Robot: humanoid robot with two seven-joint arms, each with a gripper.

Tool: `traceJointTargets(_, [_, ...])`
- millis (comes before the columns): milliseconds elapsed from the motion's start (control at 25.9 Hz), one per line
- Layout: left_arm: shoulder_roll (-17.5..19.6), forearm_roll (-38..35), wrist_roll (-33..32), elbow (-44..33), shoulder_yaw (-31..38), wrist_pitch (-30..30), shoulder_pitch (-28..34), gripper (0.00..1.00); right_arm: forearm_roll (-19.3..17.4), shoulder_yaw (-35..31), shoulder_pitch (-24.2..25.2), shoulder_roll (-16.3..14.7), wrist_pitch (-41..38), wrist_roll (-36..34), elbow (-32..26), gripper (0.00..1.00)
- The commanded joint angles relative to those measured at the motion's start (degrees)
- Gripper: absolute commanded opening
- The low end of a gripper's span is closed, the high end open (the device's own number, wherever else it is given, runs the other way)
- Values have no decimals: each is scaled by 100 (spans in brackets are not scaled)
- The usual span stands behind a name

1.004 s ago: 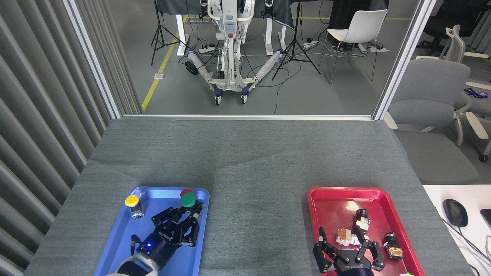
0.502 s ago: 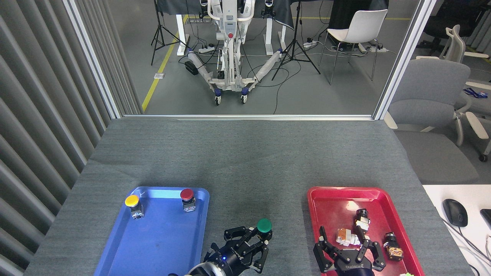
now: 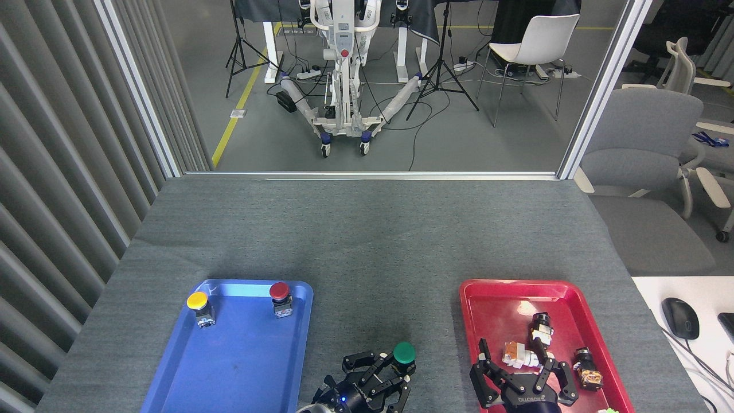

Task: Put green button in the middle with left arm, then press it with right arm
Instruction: 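Carry the green button off the blue tray and set it on the table center, then open the left gripper and withdraw it back toward the blue tray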

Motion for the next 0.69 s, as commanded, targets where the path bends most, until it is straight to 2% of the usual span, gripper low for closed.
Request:
traceJointTargets(0, [1,1,143,-129,2,81,29,99,-3,-3,0,30,6,0,-7,96])
traceJointTargets(193, [10,-8,108,-656,11,169,258,99,-3,-38,9,47,6,9,2,91])
traceJointTargets(270, [36,-8,108,-850,11,186,328,99,-12,-38,9,56,6,9,-7,85])
traceJointTargets(347, [115,-8,108,-1157,63,265,539,99,-3,-38,9,118,6,18,-7,74])
traceJointTargets(463, [458,1,99,-1975,169,934,1049,99,-3,-29,9,179,-3,18,-7,62])
traceJointTargets(618, [880,27,81,-3240,520,2129,1963,99,23,-12,9,249,-11,27,-7,60])
traceJointTargets(656, [889,62,72,-3434,714,2243,2103,99,32,-3,9,258,-20,27,-7,54])
